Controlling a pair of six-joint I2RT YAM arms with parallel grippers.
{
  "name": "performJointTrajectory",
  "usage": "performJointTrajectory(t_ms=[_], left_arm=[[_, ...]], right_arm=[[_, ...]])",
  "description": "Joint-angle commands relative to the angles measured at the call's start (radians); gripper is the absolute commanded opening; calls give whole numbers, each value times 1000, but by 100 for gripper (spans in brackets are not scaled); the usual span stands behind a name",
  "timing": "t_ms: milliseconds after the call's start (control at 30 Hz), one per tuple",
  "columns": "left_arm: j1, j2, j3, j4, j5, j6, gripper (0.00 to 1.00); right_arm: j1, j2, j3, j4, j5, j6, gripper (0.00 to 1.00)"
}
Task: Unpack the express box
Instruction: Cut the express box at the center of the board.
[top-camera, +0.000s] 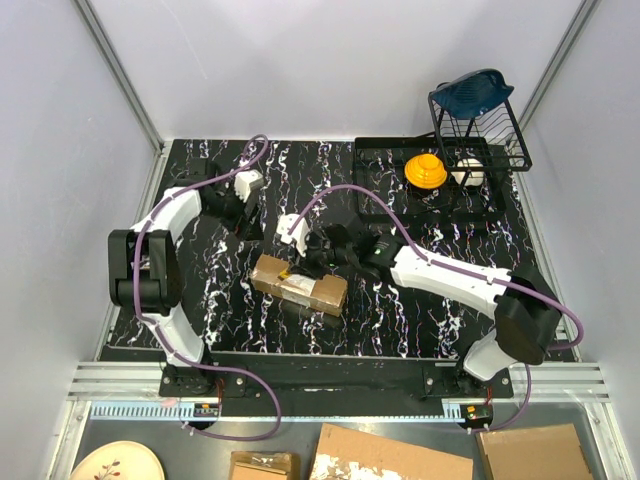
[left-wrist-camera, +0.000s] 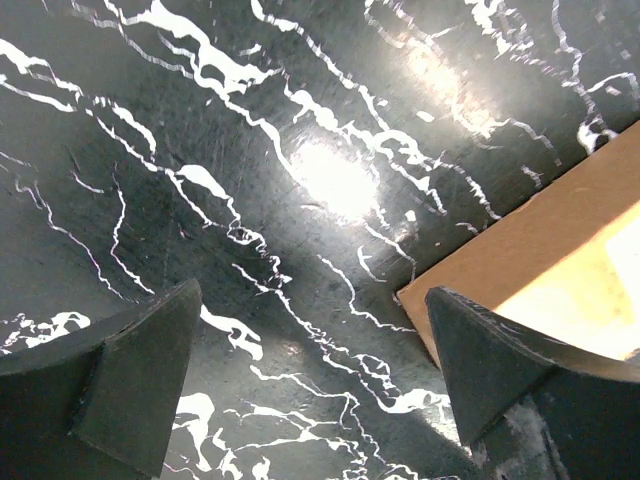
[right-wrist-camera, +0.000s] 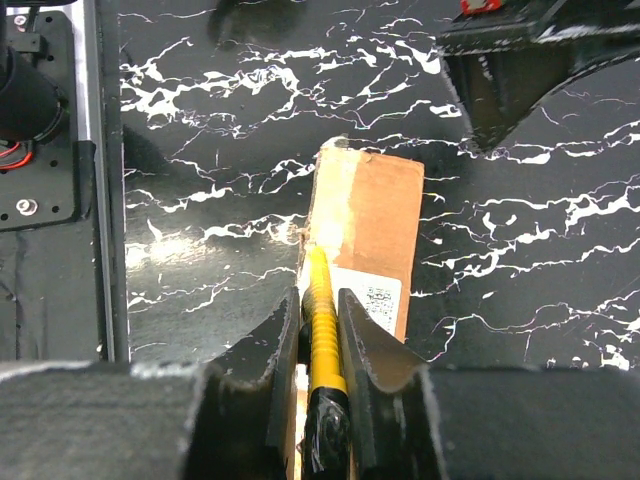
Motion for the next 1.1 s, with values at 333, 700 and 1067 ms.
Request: performJointTrajectory(t_ms=[333, 700, 1067], left_arm=[[-71, -95, -44, -17, 12, 31, 62], [-85, -96, -67, -58, 0, 97, 28], [-82, -115, -34, -98, 8, 105, 23]], right_arm=[[7, 12, -4, 35, -57, -18, 0], [15, 80, 46, 71, -43, -22, 0], [27, 49, 65, 84, -23, -24, 0]])
